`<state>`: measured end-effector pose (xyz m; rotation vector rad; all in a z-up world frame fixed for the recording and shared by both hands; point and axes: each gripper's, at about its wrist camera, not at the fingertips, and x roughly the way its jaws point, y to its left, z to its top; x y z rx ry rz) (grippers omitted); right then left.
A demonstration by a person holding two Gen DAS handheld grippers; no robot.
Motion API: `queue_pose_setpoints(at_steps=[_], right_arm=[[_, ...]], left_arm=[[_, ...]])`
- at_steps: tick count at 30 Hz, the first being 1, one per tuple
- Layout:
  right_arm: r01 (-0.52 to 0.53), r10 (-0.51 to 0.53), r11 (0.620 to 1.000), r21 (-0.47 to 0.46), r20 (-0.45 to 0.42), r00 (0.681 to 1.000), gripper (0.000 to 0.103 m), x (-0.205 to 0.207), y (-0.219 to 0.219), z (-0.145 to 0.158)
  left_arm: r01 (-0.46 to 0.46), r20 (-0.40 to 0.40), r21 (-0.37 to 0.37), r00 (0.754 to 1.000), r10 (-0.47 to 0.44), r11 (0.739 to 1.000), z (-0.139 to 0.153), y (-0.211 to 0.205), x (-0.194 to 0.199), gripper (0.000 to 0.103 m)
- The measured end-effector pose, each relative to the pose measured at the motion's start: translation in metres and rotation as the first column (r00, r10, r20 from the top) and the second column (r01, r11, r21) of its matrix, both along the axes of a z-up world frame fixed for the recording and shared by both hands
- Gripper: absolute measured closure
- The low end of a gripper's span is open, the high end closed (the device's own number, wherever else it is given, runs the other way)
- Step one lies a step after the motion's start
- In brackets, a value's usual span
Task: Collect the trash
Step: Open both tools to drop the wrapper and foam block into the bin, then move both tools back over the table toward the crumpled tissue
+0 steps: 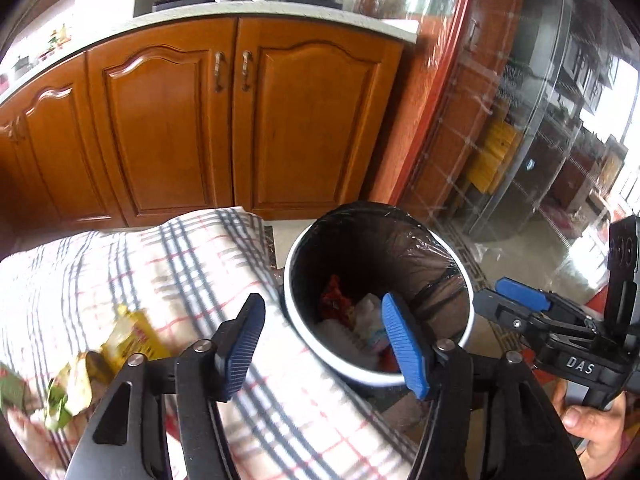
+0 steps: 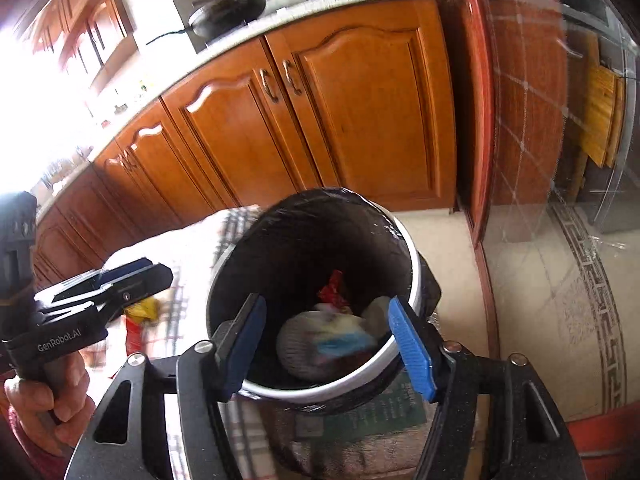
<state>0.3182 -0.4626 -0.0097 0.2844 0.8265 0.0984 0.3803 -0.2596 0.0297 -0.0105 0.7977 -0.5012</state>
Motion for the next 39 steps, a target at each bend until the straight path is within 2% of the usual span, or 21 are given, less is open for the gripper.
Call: queue_pose_setpoints(at_steps=[3, 14, 24, 33, 39], right_arm=[[0.005, -0.006, 1.000, 0.025, 0.047, 0.999, 0.025, -0.018, 0.008, 0.006], [-0.069, 0.062, 0.993, 0.099, 0.075, 0.995, 0.025, -0.058, 0.053, 0.010], [-0.160, 0.153, 0.979, 0.129, 0.067, 0.986, 0.025, -0.085, 0.110, 0.008], [-0.243, 0.236, 0.961, 0.136, 0.065, 0.970, 0.025, -0.105, 0.155, 0.007], [-0.353, 0.350, 0.926, 0.137, 0.045, 0.936, 0.025, -0.115, 0.200, -0.002]], left_arm=[[-0.022, 0.003, -0.018, 1.000, 0.022, 1.000, -0.001, 0.021, -0.019, 0.041], [-0.109, 0.051, -0.059, 0.992, 0.112, 0.992, 0.014, 0.111, -0.093, 0.038], [-0.195, 0.049, -0.075, 0.979, 0.199, 0.978, 0.018, 0.187, -0.147, 0.038], [-0.280, 0.034, -0.056, 0.959, 0.282, 0.958, 0.017, 0.244, -0.175, 0.038], [-0.309, 0.013, -0.037, 0.951, 0.309, 0.950, 0.014, 0.269, -0.178, 0.038]])
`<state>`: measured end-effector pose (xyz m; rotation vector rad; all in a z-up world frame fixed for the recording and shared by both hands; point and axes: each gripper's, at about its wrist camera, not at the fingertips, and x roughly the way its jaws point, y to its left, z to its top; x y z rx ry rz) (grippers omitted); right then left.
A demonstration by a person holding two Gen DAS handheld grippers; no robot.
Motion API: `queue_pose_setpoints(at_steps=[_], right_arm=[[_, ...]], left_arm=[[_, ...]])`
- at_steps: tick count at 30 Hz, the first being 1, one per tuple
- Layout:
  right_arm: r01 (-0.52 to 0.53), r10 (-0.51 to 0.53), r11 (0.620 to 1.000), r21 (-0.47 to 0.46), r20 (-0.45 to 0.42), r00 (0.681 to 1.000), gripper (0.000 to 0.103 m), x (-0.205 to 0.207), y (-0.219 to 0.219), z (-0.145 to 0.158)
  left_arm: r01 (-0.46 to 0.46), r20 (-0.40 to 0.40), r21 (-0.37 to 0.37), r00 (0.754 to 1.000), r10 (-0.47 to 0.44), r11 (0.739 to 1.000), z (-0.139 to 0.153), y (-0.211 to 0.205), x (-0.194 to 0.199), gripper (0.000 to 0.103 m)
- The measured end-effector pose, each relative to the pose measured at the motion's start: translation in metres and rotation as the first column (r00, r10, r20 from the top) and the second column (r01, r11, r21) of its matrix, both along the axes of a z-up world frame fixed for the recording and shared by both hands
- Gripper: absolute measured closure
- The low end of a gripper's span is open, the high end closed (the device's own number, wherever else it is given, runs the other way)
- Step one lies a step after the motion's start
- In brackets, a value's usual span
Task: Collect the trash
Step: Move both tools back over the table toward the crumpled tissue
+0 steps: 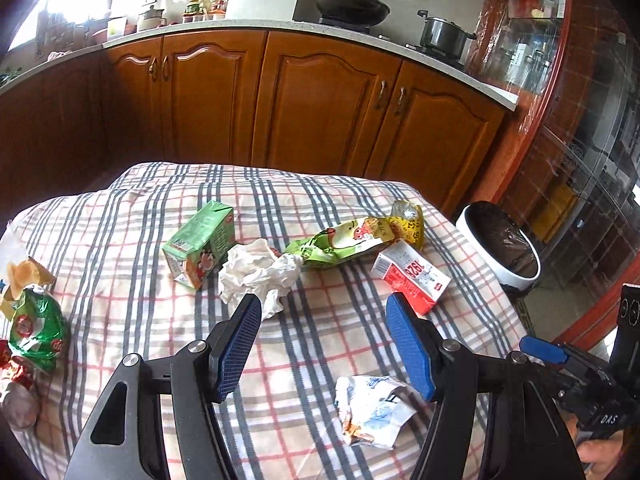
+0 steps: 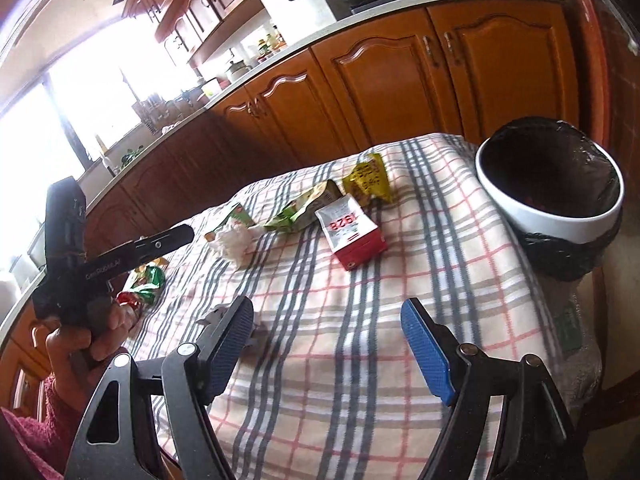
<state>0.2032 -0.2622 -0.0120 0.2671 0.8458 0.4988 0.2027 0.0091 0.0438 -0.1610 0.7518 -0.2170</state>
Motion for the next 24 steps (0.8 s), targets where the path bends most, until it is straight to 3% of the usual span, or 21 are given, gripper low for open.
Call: queue_pose_setpoints(at_steps=[10, 20, 22, 23, 24], right_arm=[[-0.170, 0.170, 0.985, 0.004, -0.022, 0.985, 0.025, -0.010, 0.072, -0.015], [-0.239, 0.234, 0.970, -0.045, -0.081, 0.969, 0.025, 0.007, 0.125, -0.049], [-0.232, 0.226, 0.971, -0.059, -0.094, 0.970, 0.026, 0.011, 0.129, -0.055], [-0.229, 0.223, 0.972, -0.058, -0.102, 0.970, 0.033, 0.013, 0.130, -0.058], [-0.225, 0.219, 0.973, -0.056, -0.107, 0.970, 0.048, 0.014, 0.130, -0.059]], left_arm=[[0.021, -0.035, 0.080, 0.999, -0.018, 0.997, -0.017, 0.019, 0.034, 0.036], [0.047, -0.068, 0.150, 0.997, -0.037, 0.988, -0.042, 0.016, 0.088, 0.034], [0.052, -0.070, 0.164, 0.997, -0.041, 0.985, -0.048, 0.014, 0.093, 0.038], [0.060, -0.071, 0.166, 0.996, -0.049, 0.984, -0.050, 0.013, 0.094, 0.053], [0.065, -0.076, 0.168, 0.996, -0.053, 0.984, -0.053, 0.012, 0.096, 0.060]])
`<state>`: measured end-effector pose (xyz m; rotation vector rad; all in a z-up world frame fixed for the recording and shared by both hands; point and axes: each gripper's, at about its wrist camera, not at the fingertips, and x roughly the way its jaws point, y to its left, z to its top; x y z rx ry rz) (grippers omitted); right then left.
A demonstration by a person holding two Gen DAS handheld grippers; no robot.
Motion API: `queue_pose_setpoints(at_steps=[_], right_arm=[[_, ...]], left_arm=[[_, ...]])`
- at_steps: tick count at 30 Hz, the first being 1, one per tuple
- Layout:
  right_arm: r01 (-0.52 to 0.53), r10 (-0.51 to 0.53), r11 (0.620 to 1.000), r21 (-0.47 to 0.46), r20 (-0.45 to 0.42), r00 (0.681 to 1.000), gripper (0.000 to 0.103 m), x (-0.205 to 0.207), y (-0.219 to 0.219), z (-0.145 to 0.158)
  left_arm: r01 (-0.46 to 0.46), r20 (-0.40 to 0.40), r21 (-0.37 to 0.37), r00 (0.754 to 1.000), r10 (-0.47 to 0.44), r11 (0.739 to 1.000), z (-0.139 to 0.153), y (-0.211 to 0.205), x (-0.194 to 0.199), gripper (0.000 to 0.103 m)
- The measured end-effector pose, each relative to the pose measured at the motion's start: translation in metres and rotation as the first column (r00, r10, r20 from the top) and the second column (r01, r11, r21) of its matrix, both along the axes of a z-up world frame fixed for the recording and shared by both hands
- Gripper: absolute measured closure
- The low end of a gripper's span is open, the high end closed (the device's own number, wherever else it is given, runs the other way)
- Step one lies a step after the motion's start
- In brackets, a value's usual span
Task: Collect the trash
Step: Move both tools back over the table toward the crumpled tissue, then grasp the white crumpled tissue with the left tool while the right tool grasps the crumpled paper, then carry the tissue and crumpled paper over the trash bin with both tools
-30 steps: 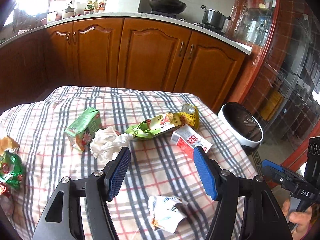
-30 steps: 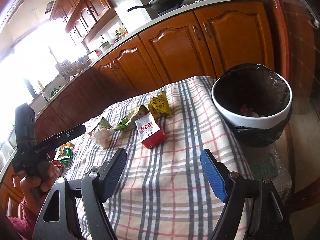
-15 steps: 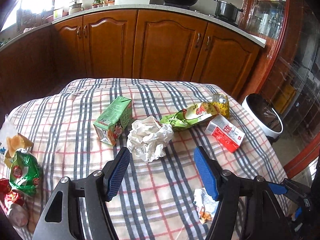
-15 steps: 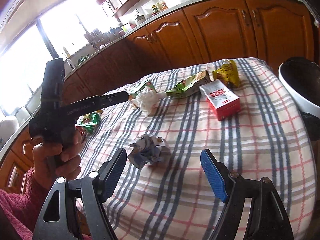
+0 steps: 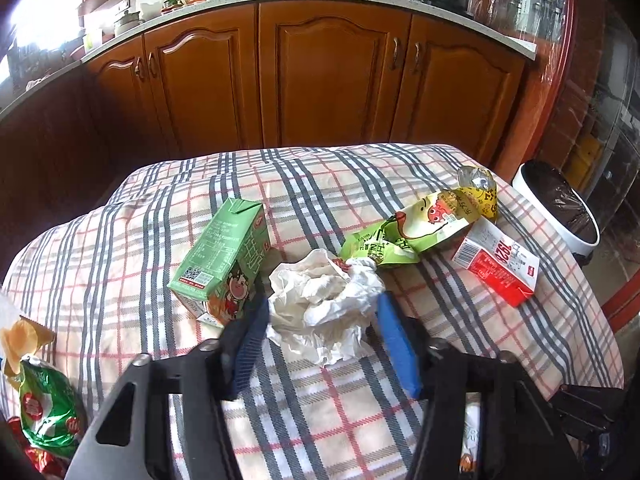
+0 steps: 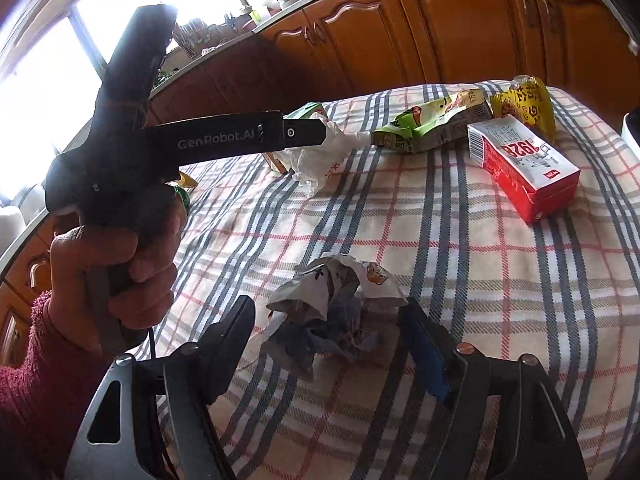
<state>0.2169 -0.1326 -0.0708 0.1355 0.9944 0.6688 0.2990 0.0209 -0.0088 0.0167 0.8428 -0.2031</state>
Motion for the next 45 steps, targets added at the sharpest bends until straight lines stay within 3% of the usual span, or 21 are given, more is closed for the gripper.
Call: queue_pose_setpoints(at_steps=[3, 7, 16, 24, 45], right_arm=[[0.008, -0.008, 1.000, 0.001, -0.010, 1.000, 0.060, 0.002, -0.004, -0.002], [0.017, -0.017, 1.000, 0.004, 0.007, 1.000, 0.066, -0.001, -0.013, 0.005], [0.077, -0.080, 0.995, 0.057, 0.055, 0.995, 0.068, -0.009, -0.055, 0.035], [0.183, -0.188, 0.981, 0.070, 0.085, 0.978, 0.068, -0.005, -0.105, 0.054], [0.378, -0.382, 0.924, 0.058, 0.117, 0.917, 0.068, 0.012, -0.211, 0.063]], left_arm=[[0.010, 0.009, -0.003, 1.000, -0.010, 1.000, -0.002, -0.001, 0.000, 0.085], [0.018, 0.027, -0.011, 0.999, -0.018, 1.000, -0.001, -0.002, -0.010, 0.093], [0.033, 0.095, -0.117, 0.995, -0.022, 0.993, 0.025, -0.005, -0.057, 0.096], [0.126, 0.120, -0.172, 0.987, -0.107, 0.977, 0.042, -0.036, -0.081, 0.096], [0.260, 0.102, -0.197, 0.964, -0.244, 0.945, 0.049, -0.115, -0.050, 0.096]])
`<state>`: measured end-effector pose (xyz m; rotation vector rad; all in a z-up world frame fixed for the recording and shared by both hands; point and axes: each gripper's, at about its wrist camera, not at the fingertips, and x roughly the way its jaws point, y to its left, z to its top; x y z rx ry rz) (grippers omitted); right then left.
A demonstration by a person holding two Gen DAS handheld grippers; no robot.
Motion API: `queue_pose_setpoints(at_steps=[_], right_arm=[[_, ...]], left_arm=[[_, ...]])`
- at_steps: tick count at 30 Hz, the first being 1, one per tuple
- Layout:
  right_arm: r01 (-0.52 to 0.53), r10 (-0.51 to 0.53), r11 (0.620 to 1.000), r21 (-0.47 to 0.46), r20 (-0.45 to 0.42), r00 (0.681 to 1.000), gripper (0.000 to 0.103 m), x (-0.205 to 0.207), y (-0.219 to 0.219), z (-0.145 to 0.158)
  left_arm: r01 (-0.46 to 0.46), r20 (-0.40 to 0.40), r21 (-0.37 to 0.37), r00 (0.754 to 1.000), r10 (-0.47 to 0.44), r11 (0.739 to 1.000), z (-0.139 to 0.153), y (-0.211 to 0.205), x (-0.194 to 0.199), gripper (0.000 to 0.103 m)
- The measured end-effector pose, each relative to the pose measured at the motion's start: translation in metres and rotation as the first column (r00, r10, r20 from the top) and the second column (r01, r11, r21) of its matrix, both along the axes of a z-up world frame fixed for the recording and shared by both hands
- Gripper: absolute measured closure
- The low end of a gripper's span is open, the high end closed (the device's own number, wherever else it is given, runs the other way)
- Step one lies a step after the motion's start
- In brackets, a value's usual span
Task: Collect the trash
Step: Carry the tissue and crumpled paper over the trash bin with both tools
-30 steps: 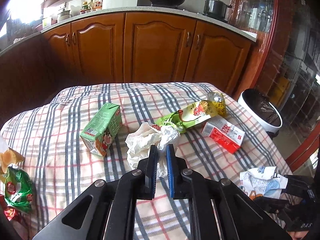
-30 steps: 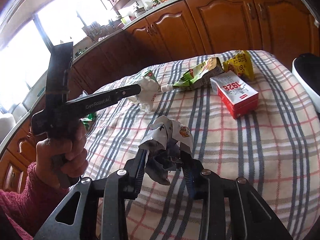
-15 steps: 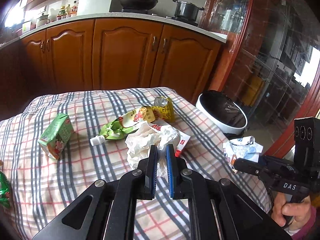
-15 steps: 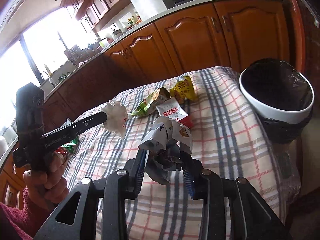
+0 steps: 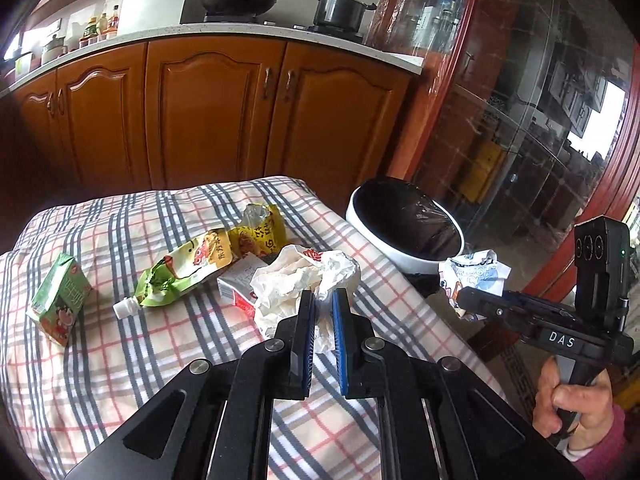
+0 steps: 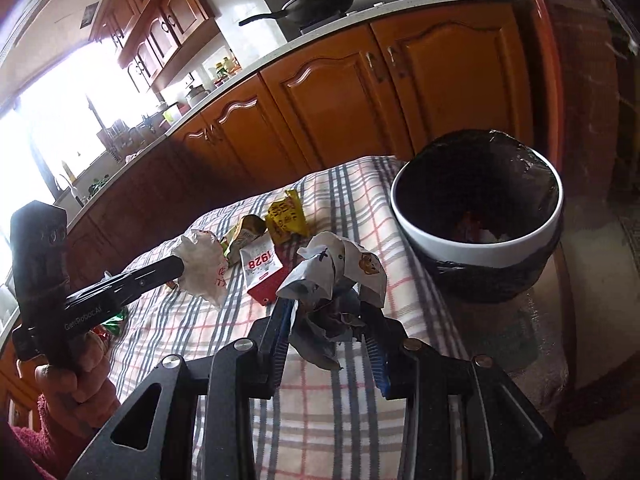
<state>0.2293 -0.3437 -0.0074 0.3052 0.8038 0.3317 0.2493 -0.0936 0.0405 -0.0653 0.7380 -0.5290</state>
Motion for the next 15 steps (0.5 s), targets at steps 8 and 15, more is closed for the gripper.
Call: queue_pose_setpoints(at_steps=[8, 15], right_arm=[[0.051, -0.050, 0.999, -0.013, 0.009, 0.999, 0.068, 0.012, -0.032, 0.003], [0.097, -0.098, 0.995, -0.032, -0.021, 0.995, 0.068, 0.027, -0.060, 0.002]], left_arm=[[0.035, -0.022, -0.007, 0.999, -0.035, 0.999, 0.001, -0.037, 0.028, 0.096], [0.083, -0.030, 0.012, 0.996, -0.083, 0.996, 0.004, -0.075, 0.056, 0.096]])
